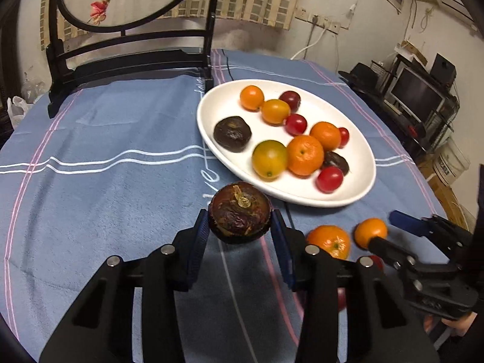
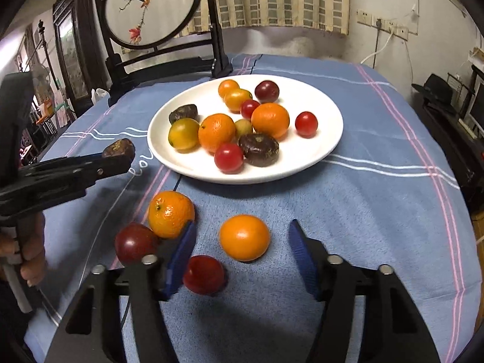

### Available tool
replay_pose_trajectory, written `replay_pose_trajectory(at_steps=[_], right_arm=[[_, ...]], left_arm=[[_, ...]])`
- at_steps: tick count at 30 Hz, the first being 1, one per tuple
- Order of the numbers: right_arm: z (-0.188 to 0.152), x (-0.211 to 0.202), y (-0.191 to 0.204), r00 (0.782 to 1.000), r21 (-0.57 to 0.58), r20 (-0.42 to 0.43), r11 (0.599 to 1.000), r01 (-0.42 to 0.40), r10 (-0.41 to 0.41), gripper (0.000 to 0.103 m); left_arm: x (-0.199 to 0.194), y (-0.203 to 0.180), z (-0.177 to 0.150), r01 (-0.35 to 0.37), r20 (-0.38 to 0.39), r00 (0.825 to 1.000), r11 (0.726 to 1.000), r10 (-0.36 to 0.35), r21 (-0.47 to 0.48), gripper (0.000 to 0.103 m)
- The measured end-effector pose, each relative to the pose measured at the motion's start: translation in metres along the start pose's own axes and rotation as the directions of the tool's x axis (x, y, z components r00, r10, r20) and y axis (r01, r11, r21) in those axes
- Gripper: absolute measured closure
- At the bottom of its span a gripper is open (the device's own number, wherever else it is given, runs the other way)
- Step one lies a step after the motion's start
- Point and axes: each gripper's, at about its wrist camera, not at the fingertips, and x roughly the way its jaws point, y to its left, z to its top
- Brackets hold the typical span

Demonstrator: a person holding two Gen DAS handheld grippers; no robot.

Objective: Organize fruits
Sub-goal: 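Place both fruits on the white plate and open both grippers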

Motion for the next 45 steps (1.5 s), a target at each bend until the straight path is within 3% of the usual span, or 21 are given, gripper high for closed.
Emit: replay_pose_trajectory(at_steps=[4, 8, 16, 22, 28, 38, 39, 42, 45], right_arm=[[-0.001, 0.016, 0.002, 0.999, 0.010, -0.043, 1.000, 0.004, -0.003, 0.058], [0.001, 0.016, 0.008, 0.999, -0.007, -0.027, 0.999, 0.035, -0.035, 0.065], [0.018, -0.037, 0.006, 0.989, 0.027, 0.150, 1.000, 0.004, -0.008, 0.065], [0.057, -0.046, 0.017, 0.978, -0.018, 0.207, 1.000, 0.002, 0.001, 0.065], [0.087, -0.009, 0.008, 0.983, 0.005, 0.184, 1.000, -0.009, 0.008, 0.065], [0.107, 0.062, -0.004, 0.997, 0.034, 0.078, 0.999, -0.023, 0.021, 0.064], [0.107, 0.066, -0.007, 0.997, 0.056, 0.073, 0.998, -0.039, 0.035, 0.063], [0.104, 0.059, -0.013, 0.992, 0.093, 0.117, 0.994, -0.048, 0.037, 0.055], [0.101, 0.047, -0.016, 0.987, 0.087, 0.149, 0.994, -0.069, 0.055, 0.055]], left_arm=[[0.003, -0.005, -0.001, 0.004, -0.011, 1.000, 1.000, -0.003, 0.027, 0.062], [0.004, -0.005, -0.002, 0.007, -0.018, 1.000, 1.000, -0.006, 0.024, 0.062], [-0.028, -0.013, 0.019, 0.041, 0.068, 0.997, 0.999, -0.043, 0.023, 0.062], [-0.027, -0.027, 0.056, 0.034, 0.089, 0.995, 0.998, -0.038, 0.049, 0.062], [0.010, -0.024, 0.088, 0.011, 0.063, 0.998, 1.000, -0.012, 0.020, 0.062], [0.075, -0.012, 0.099, -0.025, -0.032, 0.999, 0.999, 0.025, -0.025, 0.062], [0.078, -0.011, 0.100, -0.026, -0.035, 0.999, 0.999, 0.025, -0.032, 0.060], [0.074, -0.010, 0.100, -0.044, 0.007, 0.999, 0.998, 0.044, -0.054, 0.040], [0.062, -0.015, 0.100, -0.041, 0.038, 0.998, 0.999, 0.043, -0.031, 0.039]])
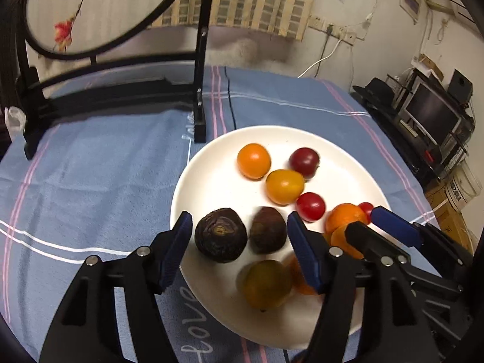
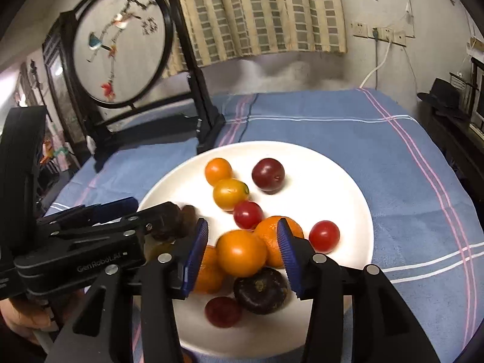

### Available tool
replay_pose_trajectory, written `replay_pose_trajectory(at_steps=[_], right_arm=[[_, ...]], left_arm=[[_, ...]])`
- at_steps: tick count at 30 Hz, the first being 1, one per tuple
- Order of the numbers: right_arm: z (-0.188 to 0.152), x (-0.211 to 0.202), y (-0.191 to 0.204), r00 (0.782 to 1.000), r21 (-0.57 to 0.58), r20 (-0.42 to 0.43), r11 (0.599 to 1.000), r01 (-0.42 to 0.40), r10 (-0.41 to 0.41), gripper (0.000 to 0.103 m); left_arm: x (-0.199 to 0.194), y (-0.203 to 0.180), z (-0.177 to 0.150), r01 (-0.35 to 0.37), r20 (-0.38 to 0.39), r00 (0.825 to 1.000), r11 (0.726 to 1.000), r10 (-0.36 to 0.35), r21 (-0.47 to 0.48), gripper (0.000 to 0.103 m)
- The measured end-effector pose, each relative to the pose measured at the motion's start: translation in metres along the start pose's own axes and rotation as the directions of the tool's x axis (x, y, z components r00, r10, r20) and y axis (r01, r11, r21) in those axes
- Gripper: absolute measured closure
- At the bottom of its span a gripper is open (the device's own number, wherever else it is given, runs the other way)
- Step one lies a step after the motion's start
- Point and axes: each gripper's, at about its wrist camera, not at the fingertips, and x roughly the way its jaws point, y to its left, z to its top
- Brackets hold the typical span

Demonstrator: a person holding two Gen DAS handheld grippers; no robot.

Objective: Organize fruits
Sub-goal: 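Place both fruits on the white plate and open both grippers, then grasp a dark red tomato with the left gripper while the right grasps a red tomato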

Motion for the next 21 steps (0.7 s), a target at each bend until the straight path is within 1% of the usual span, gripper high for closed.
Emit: replay_pose_trajectory(at_steps=[3, 5, 6, 7, 9, 12, 15, 17, 19, 21], right_arm=[[-0.001, -0.014, 0.000, 1.000, 0.004, 0.012, 1.000, -0.009, 0.009, 0.055], [-0.003, -0.022, -0.001, 1.000, 0.004, 0.014, 1.000, -0.010, 0.010, 0.053], [-0.006, -0.025, -0.001, 1.000, 0.002, 0.013, 1.000, -0.005, 0.005, 0.049], [-0.007, -0.026, -0.001, 1.000, 0.000, 0.007, 1.000, 0.002, -0.002, 0.048], [-0.018, -0.030, -0.003, 1.000, -0.005, -0.020, 1.000, 0.023, -0.023, 0.048], [-0.030, -0.049, -0.006, 1.000, -0.010, -0.023, 1.000, 0.014, -0.015, 0.048], [-0.047, -0.075, -0.001, 1.000, -0.068, -0.014, 0.998, 0.020, -0.021, 0.048], [-0.062, -0.088, 0.006, 0.999, -0.121, -0.027, 0.992, 0.017, -0.020, 0.048], [-0.079, -0.095, 0.013, 0.998, -0.171, -0.060, 0.985, 0.007, -0.017, 0.048], [-0.100, -0.097, 0.023, 0.993, -0.232, -0.117, 0.973, -0.005, -0.023, 0.048]], left_arm=[[-0.013, -0.002, -0.003, 0.016, 0.010, 1.000, 1.000, -0.016, 0.005, 0.039], [-0.022, -0.003, -0.006, 0.023, 0.016, 1.000, 1.000, -0.023, 0.006, 0.038], [-0.029, -0.003, -0.009, 0.027, 0.026, 0.999, 1.000, -0.027, 0.008, 0.037], [-0.033, -0.002, -0.013, 0.025, 0.030, 0.999, 1.000, -0.025, 0.009, 0.035], [-0.040, 0.000, -0.022, 0.019, 0.021, 1.000, 1.000, -0.019, 0.005, 0.035], [-0.054, 0.004, -0.040, 0.045, 0.009, 0.999, 0.999, -0.045, -0.006, 0.035], [-0.068, 0.006, -0.061, 0.056, 0.009, 0.998, 0.998, -0.056, 0.011, 0.034], [-0.077, 0.007, -0.076, 0.060, 0.002, 0.998, 0.998, -0.060, 0.025, 0.034], [-0.083, 0.009, -0.088, 0.063, -0.008, 0.998, 0.998, -0.063, 0.024, 0.034], [-0.086, 0.011, -0.097, 0.065, -0.013, 0.998, 0.998, -0.065, 0.020, 0.034]])
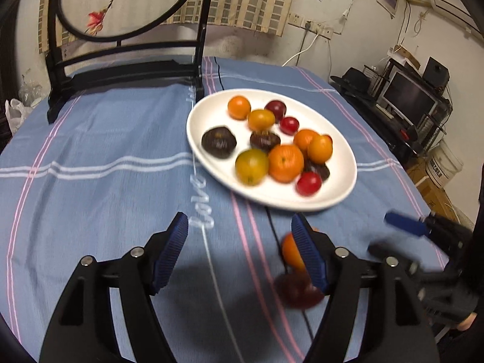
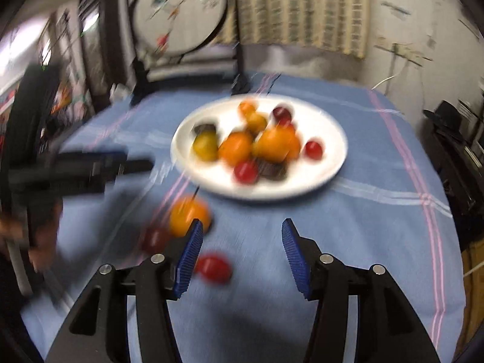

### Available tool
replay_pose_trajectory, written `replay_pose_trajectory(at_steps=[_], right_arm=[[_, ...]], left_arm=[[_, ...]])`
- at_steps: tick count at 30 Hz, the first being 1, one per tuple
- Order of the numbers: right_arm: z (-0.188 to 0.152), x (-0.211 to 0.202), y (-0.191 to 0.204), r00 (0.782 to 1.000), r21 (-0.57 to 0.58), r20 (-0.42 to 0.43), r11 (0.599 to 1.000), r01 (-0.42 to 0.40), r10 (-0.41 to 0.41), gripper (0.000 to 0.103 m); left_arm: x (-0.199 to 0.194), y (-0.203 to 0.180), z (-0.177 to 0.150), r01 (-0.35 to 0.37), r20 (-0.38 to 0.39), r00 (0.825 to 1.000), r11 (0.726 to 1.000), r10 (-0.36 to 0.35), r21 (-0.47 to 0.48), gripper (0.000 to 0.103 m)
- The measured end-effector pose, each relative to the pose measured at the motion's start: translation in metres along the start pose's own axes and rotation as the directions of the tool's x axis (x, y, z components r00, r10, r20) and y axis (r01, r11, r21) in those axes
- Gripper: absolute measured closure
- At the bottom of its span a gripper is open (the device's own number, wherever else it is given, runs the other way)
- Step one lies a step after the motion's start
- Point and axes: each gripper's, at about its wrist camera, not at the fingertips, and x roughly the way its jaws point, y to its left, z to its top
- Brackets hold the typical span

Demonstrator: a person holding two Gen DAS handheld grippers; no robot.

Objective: Organize fruits
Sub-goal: 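Grasp a dark red tomato with the left gripper while the right grasps a red tomato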

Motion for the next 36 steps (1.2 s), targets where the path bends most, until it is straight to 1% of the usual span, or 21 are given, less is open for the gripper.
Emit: replay_pose_trajectory(at_steps=[2, 4, 8, 10, 13, 14, 15, 17, 20, 23, 25, 27, 29, 30, 31, 32, 36], right_arm=[[-0.013, 0.002, 0.013, 0.999, -0.063, -0.028, 0.998, 0.018, -0.020, 0.051], [-0.023, 0.006, 0.023, 0.998, -0.109, -0.054, 0.994, 0.023, -0.029, 0.057], [-0.024, 0.015, 0.025, 0.996, -0.121, -0.074, 0.991, 0.049, -0.059, 0.059], [-0.020, 0.021, 0.022, 0.997, -0.114, -0.069, 0.993, 0.038, -0.046, 0.059], [-0.018, 0.029, 0.027, 0.996, -0.136, -0.073, 0.990, 0.032, -0.043, 0.060], [-0.019, 0.032, 0.031, 0.996, -0.148, -0.084, 0.989, 0.022, -0.035, 0.064], [-0.018, 0.035, 0.034, 0.995, -0.158, -0.094, 0.987, 0.006, -0.021, 0.073], [-0.019, 0.035, 0.039, 0.995, -0.182, -0.093, 0.983, 0.006, -0.024, 0.073], [-0.017, 0.025, 0.030, 0.997, -0.129, -0.075, 0.991, -0.034, 0.024, 0.073], [-0.016, 0.017, 0.016, 0.999, -0.077, -0.052, 0.997, -0.020, 0.016, 0.073], [-0.015, 0.014, 0.011, 0.999, -0.055, -0.043, 0.998, -0.019, 0.016, 0.073], [-0.015, 0.013, 0.009, 0.999, -0.047, -0.037, 0.999, -0.022, 0.020, 0.073], [-0.014, 0.014, 0.010, 0.999, -0.051, -0.031, 0.998, -0.025, 0.024, 0.073], [-0.014, 0.014, 0.010, 0.999, -0.050, -0.029, 0.998, -0.026, 0.025, 0.073], [-0.014, 0.014, 0.010, 0.999, -0.049, -0.029, 0.998, -0.029, 0.027, 0.073], [-0.014, 0.016, 0.009, 0.999, -0.046, -0.031, 0.998, -0.032, 0.030, 0.073], [-0.014, 0.017, 0.004, 0.999, -0.021, -0.032, 0.999, -0.023, 0.023, 0.073]], left_arm=[[-0.002, 0.003, -0.007, -0.006, -0.002, 1.000, 1.000, 0.006, -0.003, 0.034], [-0.005, 0.004, -0.013, 0.005, -0.015, 1.000, 1.000, -0.005, -0.005, 0.034], [-0.010, 0.003, -0.020, 0.016, -0.024, 1.000, 1.000, -0.016, 0.010, 0.034], [-0.014, 0.002, -0.025, 0.025, -0.030, 0.999, 0.999, -0.025, 0.027, 0.034], [-0.018, -0.005, -0.032, 0.044, -0.046, 0.998, 0.997, -0.041, 0.061, 0.033], [-0.018, -0.007, -0.034, 0.049, -0.051, 0.998, 0.996, -0.045, 0.070, 0.033], [-0.019, -0.009, -0.036, 0.054, -0.057, 0.997, 0.995, -0.049, 0.083, 0.033], [-0.019, -0.015, -0.041, 0.062, -0.069, 0.996, 0.992, -0.054, 0.113, 0.033], [-0.017, -0.024, -0.046, 0.065, -0.086, 0.995, 0.986, -0.053, 0.152, 0.033], [-0.010, -0.030, -0.050, 0.069, -0.109, 0.993, 0.982, -0.051, 0.174, 0.033], [-0.005, -0.032, -0.053, 0.073, -0.123, 0.991, 0.980, -0.050, 0.186, 0.033], [0.002, -0.035, -0.056, 0.062, -0.135, 0.990, 0.977, -0.035, 0.202, 0.033], [0.010, -0.035, -0.056, 0.060, -0.140, 0.990, 0.977, -0.031, 0.204, 0.045], [0.015, -0.034, -0.055, 0.071, -0.153, 0.987, 0.978, -0.040, 0.198, 0.054], [0.019, -0.034, -0.054, 0.093, -0.165, 0.984, 0.977, -0.061, 0.190, 0.060], [0.025, -0.034, -0.053, 0.117, -0.181, 0.980, 0.976, -0.084, 0.183, 0.062], [0.027, -0.037, -0.052, 0.109, -0.175, 0.982, 0.972, -0.073, 0.209, 0.065]])
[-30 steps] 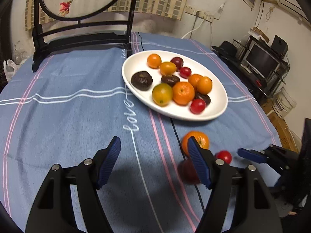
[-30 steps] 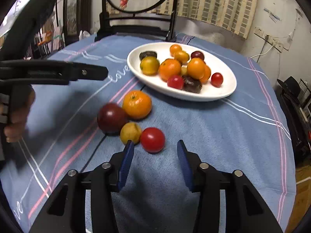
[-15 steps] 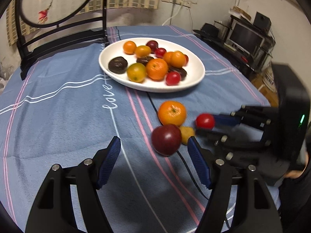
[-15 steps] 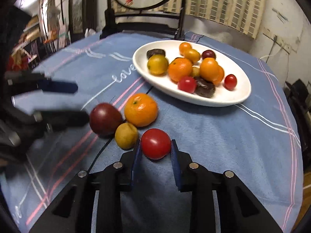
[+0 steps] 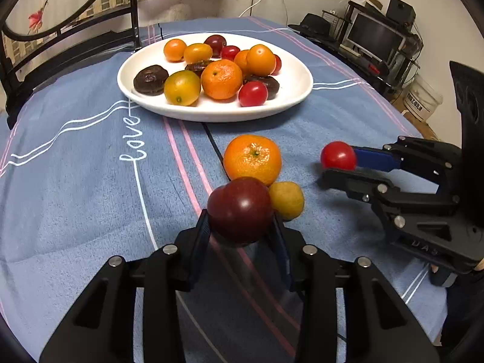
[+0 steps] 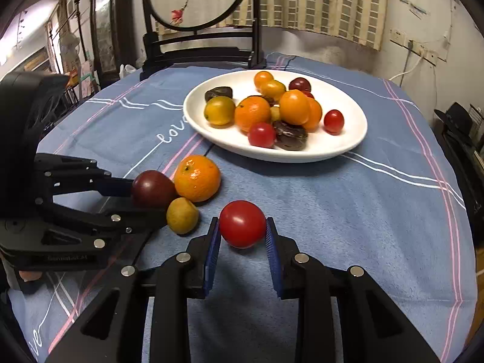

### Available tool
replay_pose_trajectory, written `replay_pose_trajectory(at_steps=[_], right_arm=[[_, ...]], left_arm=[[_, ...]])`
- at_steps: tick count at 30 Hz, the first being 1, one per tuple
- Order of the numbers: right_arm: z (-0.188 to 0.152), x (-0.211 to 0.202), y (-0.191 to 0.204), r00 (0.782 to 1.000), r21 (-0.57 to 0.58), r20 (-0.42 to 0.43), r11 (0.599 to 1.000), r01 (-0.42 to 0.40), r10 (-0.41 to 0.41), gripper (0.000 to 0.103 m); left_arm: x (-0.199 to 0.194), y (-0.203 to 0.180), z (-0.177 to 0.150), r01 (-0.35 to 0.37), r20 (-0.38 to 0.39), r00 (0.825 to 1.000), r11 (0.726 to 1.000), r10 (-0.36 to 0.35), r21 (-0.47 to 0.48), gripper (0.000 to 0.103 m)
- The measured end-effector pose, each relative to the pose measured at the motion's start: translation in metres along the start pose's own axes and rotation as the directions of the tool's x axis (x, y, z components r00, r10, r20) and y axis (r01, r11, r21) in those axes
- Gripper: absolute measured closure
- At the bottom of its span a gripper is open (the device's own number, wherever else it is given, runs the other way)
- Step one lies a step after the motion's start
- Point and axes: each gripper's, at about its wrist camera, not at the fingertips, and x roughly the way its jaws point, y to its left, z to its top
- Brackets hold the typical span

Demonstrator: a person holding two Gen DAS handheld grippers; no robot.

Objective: Organize fruits
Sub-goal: 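Grasp a dark red tomato with the left gripper while the right grasps a red tomato, then place both tomatoes on the white plate and open both grippers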

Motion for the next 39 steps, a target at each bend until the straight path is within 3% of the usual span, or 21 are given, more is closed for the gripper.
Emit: replay_pose_trajectory(at_steps=[7, 12, 16, 20, 23, 30, 32, 34, 39], right_arm=[[0.016, -0.028, -0.005, 0.994, 0.041, 0.112, 0.999, 0.006, -0.011, 0.073], [0.046, -0.044, -0.007, 0.984, 0.033, 0.178, 0.999, 0.025, -0.030, 0.073], [0.073, -0.043, -0.009, 0.976, 0.028, 0.211, 0.999, 0.041, -0.046, 0.073], [0.097, -0.022, -0.010, 0.978, 0.036, 0.206, 0.999, 0.030, -0.037, 0.073], [0.107, 0.006, -0.011, 0.987, 0.046, 0.156, 0.999, 0.017, -0.024, 0.073], [0.101, 0.053, -0.008, 0.997, 0.052, 0.073, 0.999, -0.005, 0.001, 0.073], [0.098, 0.060, -0.005, 0.998, 0.050, 0.060, 0.999, -0.008, 0.005, 0.071], [0.095, 0.066, -0.003, 0.999, 0.049, 0.054, 0.999, -0.010, 0.008, 0.058], [0.090, 0.050, -0.009, 0.995, 0.084, 0.089, 0.995, -0.047, 0.040, 0.054]], left_arm=[[-0.043, 0.011, 0.013, -0.013, 0.108, 0.994, 1.000, 0.014, -0.006, 0.065], [-0.061, 0.020, 0.043, -0.040, 0.166, 0.985, 0.999, 0.042, -0.013, 0.065], [-0.057, 0.032, 0.076, -0.009, 0.174, 0.985, 0.999, 0.017, -0.045, 0.065], [-0.039, 0.043, 0.103, -0.024, 0.176, 0.984, 0.995, 0.040, -0.092, 0.065], [-0.018, 0.053, 0.119, -0.036, 0.150, 0.987, 0.991, 0.055, -0.128, 0.065], [0.026, 0.067, 0.136, -0.036, 0.097, 0.994, 0.984, 0.053, -0.173, 0.065], [0.037, 0.072, 0.139, -0.025, 0.091, 0.995, 0.978, 0.045, -0.207, 0.061], [0.039, 0.073, 0.139, -0.024, 0.109, 0.993, 0.972, 0.050, -0.232, 0.039], [0.022, 0.074, 0.133, -0.017, 0.153, 0.987, 0.967, 0.057, -0.253, 0.036]])
